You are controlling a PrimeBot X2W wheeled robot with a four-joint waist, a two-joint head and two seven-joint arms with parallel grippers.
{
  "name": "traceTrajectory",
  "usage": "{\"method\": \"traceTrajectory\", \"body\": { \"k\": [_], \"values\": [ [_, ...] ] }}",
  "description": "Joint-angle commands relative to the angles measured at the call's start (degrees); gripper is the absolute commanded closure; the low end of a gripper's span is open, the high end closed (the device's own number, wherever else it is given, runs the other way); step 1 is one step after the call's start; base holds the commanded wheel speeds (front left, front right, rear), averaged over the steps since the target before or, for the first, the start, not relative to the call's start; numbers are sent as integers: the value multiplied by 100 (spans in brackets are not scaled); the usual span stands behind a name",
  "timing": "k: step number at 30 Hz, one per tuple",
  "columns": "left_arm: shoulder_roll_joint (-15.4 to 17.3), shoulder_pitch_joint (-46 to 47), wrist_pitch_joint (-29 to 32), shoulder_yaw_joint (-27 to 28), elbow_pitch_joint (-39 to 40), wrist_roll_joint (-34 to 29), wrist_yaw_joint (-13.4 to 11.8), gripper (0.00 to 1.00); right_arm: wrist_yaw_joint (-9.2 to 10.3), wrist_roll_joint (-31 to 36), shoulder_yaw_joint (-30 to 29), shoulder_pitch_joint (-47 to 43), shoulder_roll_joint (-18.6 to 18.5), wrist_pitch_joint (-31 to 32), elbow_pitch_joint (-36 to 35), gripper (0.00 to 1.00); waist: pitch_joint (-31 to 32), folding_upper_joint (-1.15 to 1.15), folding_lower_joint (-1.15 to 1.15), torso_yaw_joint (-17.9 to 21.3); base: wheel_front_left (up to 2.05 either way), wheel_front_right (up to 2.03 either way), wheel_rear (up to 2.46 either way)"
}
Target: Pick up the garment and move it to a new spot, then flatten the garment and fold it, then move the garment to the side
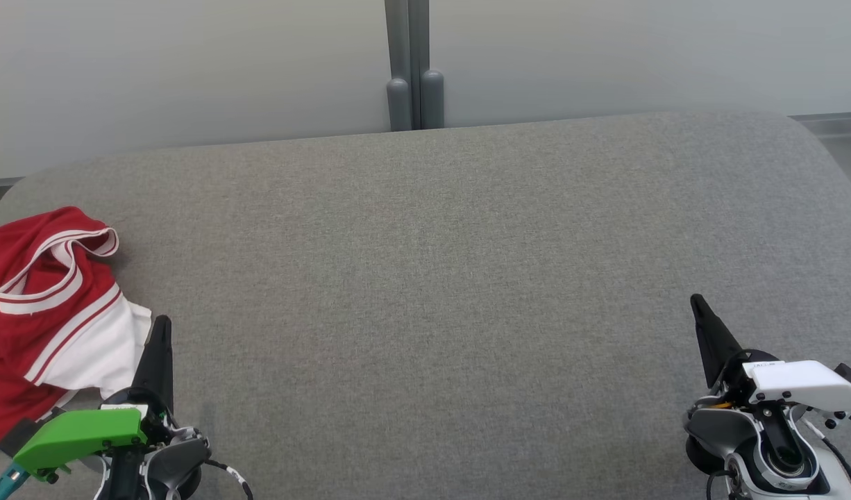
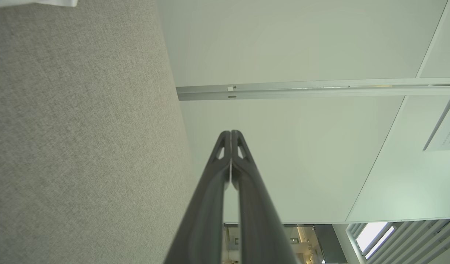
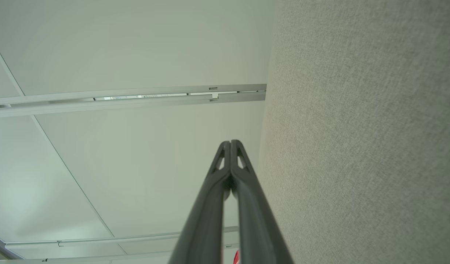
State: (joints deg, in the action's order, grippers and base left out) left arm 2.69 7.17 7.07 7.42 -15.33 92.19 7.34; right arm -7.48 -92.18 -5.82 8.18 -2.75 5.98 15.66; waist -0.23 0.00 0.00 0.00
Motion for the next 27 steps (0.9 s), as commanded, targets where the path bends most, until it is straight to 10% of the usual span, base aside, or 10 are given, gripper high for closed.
{"method": "traceTrajectory", "body": {
  "k": [1,27],
  "values": [
    [40,69,24,21,11,-7,35,100,-2,-33,-5,-76,-27,21,-23,100,0,0,0,0,0,0,0],
    [40,69,24,21,11,-7,35,100,-2,-33,-5,-76,-27,21,-23,100,0,0,0,0,0,0,0]
  ]
}}
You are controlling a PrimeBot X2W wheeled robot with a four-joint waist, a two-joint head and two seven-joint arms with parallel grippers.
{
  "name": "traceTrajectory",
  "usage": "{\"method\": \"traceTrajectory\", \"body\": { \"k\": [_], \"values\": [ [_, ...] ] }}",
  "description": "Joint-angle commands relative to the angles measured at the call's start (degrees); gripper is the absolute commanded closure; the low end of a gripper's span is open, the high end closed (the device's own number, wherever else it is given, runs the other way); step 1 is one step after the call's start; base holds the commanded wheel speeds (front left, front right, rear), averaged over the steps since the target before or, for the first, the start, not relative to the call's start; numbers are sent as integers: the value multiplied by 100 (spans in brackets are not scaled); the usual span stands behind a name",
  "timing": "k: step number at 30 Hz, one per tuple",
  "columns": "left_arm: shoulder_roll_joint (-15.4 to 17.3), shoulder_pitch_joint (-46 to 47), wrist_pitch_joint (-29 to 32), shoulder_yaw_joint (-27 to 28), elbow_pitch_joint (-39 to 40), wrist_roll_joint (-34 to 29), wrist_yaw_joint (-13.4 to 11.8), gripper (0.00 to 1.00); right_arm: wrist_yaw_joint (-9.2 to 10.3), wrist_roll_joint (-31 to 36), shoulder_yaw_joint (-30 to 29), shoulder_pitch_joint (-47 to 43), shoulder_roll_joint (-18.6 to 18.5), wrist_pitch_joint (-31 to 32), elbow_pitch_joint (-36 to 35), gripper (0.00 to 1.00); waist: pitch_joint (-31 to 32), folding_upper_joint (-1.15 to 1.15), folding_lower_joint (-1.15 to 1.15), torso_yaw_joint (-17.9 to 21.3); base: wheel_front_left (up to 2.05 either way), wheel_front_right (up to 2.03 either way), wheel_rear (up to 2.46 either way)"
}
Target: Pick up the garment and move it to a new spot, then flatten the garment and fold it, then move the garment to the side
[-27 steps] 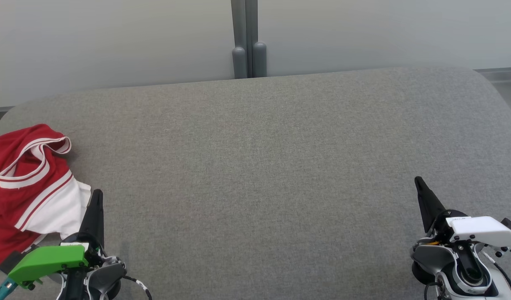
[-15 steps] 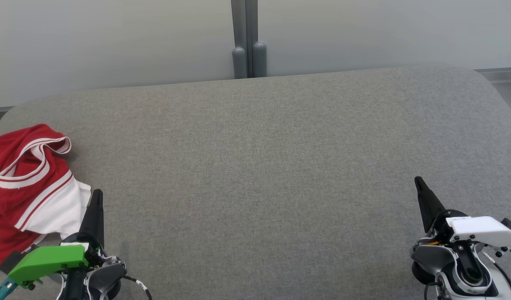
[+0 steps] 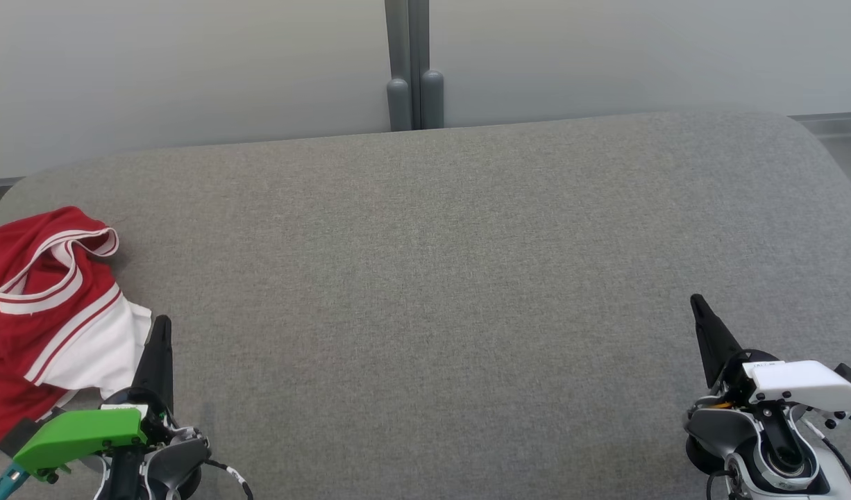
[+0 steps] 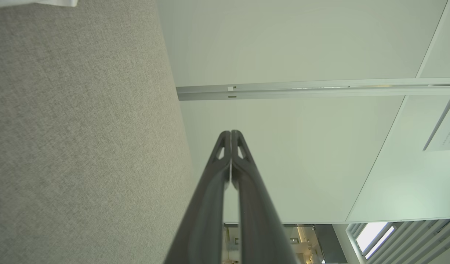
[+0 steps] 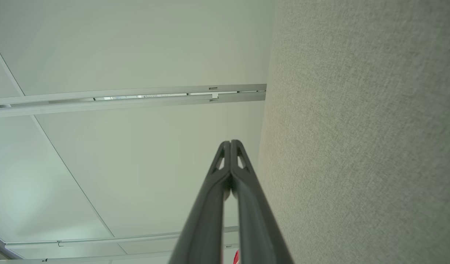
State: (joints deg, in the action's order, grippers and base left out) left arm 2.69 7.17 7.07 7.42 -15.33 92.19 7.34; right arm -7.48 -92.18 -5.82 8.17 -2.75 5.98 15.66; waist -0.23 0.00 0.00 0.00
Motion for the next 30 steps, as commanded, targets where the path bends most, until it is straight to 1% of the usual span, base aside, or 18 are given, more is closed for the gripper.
{"method": "traceTrajectory", "body": {
  "k": [1,30],
  "values": [
    [40,69,24,21,11,-7,35,100,-2,-33,-5,-76,-27,21,-23,100,0,0,0,0,0,0,0],
    [41,69,24,21,11,-7,35,100,-2,-33,-5,-76,-27,20,-23,100,0,0,0,0,0,0,0]
  ]
}}
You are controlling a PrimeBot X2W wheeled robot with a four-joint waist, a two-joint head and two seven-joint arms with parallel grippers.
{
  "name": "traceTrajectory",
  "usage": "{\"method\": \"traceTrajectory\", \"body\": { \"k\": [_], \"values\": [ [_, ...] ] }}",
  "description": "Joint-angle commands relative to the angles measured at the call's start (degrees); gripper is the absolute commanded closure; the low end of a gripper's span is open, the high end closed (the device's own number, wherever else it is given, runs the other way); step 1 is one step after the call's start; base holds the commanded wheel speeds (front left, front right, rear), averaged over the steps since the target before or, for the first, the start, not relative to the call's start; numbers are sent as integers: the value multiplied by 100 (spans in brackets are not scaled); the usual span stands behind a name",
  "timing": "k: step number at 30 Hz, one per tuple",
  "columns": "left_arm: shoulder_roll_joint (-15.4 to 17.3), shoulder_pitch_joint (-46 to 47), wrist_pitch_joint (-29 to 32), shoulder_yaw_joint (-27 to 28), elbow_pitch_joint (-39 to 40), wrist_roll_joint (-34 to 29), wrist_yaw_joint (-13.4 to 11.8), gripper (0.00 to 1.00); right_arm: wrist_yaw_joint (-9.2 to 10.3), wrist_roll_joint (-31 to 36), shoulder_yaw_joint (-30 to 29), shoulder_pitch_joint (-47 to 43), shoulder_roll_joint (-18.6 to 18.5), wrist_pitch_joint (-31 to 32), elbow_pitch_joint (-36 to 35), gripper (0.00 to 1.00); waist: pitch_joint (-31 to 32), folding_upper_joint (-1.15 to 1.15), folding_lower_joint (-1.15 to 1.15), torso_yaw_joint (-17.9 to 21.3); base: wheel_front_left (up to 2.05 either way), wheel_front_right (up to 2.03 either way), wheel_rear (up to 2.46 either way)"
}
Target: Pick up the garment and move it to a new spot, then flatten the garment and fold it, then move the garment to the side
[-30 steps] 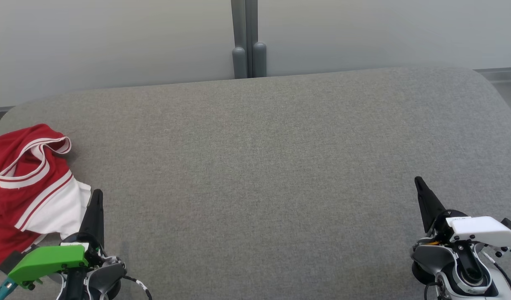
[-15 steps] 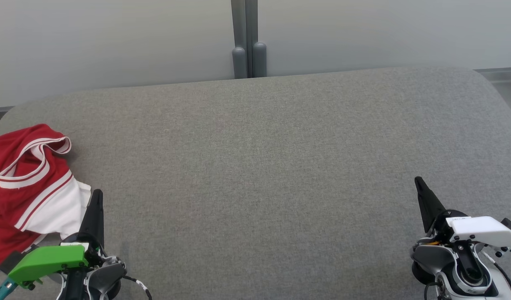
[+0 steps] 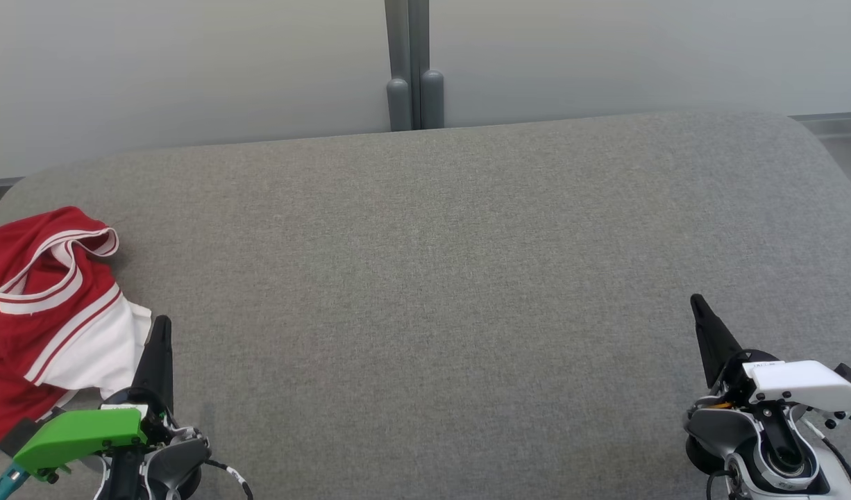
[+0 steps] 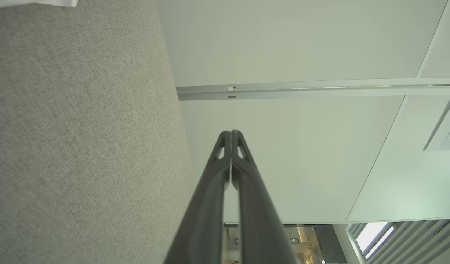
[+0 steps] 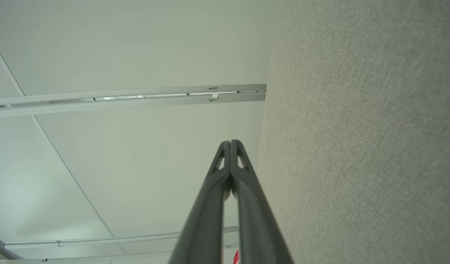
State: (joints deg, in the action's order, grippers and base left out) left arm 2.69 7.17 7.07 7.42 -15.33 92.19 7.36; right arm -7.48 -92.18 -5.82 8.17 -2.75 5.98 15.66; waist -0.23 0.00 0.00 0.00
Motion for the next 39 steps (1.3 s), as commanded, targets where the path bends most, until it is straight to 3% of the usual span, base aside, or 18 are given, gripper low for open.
{"method": "traceTrajectory", "body": {
  "k": [1,34,35,39],
  "values": [
    [41,69,24,21,11,-7,34,100,-2,-33,-5,-76,-27,20,-23,100,0,0,0,0,0,0,0],
    [41,70,24,21,11,-8,33,100,-2,-33,-5,-76,-27,20,-23,100,0,0,0,0,0,0,0],
    [0,0,0,0,0,0,0,0,0,0,0,-1,0,0,0,0,0,0,0,0,0,0,0],
    [-31,-81,-46,-36,-99,-32,-10,0,1,28,18,-54,29,-22,82,0,-2,0,0,0,0,0,0]
  ]
}}
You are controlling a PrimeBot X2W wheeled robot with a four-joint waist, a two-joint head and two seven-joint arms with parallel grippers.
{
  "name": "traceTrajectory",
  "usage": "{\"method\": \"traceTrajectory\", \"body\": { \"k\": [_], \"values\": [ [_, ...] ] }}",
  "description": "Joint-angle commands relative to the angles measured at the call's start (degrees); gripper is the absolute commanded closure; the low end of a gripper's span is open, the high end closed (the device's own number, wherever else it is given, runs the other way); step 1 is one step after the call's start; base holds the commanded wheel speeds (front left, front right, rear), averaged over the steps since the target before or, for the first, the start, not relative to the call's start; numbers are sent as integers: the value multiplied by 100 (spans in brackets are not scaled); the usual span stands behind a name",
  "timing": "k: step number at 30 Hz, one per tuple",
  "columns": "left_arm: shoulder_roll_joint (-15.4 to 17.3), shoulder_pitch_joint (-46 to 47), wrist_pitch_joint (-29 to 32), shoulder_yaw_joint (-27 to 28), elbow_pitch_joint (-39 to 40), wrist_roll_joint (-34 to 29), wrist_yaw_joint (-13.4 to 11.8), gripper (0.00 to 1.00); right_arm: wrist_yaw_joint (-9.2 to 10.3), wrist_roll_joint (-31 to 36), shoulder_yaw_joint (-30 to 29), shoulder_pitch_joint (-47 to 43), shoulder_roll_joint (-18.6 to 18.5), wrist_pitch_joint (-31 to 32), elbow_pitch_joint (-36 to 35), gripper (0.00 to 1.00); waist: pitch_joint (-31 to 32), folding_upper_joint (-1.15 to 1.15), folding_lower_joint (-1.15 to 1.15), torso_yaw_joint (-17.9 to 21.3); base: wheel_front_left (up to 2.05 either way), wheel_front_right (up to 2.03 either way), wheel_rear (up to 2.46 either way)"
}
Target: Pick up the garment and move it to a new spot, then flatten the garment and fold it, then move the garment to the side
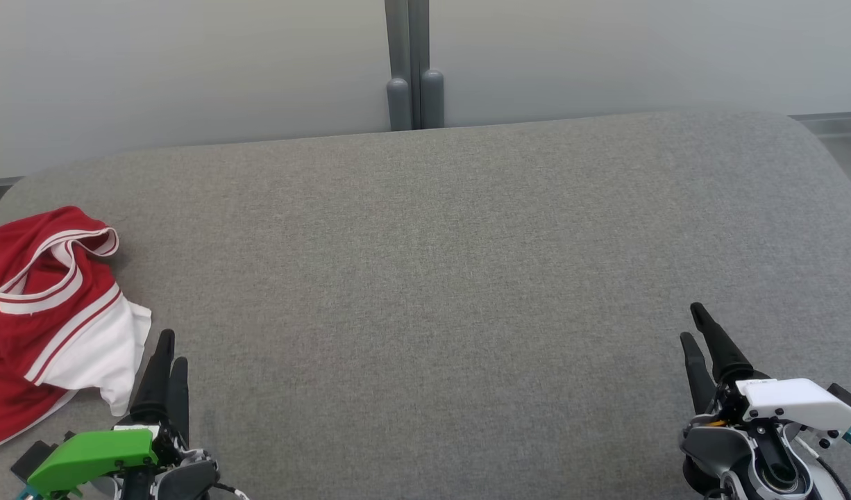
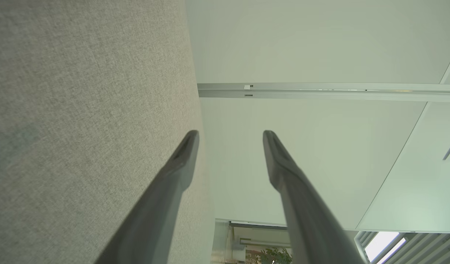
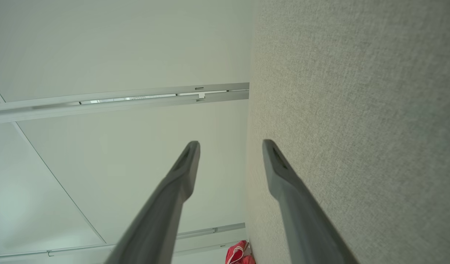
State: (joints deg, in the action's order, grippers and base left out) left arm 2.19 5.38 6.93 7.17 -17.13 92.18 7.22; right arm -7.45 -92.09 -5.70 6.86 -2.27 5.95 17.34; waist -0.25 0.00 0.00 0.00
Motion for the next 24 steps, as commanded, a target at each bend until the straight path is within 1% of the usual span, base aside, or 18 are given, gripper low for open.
{"method": "traceTrajectory", "body": {
  "k": [1,5,9,19,24],
  "values": [
    [22,101,-64,-31,76,-69,3,0,-1,43,20,74,-25,-39,-104,0,-1,0,0,-1,0,0,0],
    [35,117,-188,-83,43,-347,5,0,-1,214,122,64,-86,-171,-160,0,-5,0,0,-3,0,0,0],
    [35,121,-303,-101,37,-785,6,0,-2,518,239,79,-166,-294,-171,0,-9,0,0,-3,0,0,0],
    [36,98,-570,-209,66,-2070,0,0,-2,1690,347,98,-212,-549,-187,0,-11,0,0,-4,0,0,0],
    [39,91,-691,-285,79,-2590,-36,0,-2,2323,402,102,-220,-665,-181,0,-10,0,0,-4,0,0,0]
  ]
}}
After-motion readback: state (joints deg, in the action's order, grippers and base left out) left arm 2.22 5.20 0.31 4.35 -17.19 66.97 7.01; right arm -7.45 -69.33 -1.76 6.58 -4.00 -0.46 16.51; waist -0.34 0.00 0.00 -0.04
